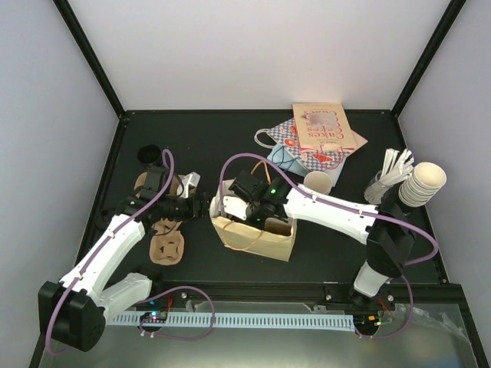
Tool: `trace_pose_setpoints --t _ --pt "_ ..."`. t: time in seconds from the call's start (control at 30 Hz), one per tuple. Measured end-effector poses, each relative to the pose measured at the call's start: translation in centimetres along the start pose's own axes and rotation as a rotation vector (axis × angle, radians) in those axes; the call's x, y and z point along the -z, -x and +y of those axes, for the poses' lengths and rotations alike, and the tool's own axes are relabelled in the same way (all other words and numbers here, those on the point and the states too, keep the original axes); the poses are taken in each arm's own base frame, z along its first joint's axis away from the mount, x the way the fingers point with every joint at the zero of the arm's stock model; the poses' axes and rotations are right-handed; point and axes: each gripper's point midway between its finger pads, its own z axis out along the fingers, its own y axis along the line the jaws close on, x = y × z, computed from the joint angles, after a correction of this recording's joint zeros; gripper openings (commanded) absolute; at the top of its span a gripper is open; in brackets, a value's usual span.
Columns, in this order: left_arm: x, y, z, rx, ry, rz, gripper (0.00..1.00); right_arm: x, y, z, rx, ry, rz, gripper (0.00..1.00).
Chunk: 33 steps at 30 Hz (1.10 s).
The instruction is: Pack the takeout coffee
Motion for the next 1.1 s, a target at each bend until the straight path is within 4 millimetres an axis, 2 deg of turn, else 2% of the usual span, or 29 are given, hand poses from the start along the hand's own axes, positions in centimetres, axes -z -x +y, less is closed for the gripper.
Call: trace_pose_setpoints --t 1.1 --pt "-0.26 -0.1 0.01 0.001 0.028 -0.009 0.79 0.0 -0.11 -0.64 -0.062 -0.006 0.092 0.6"
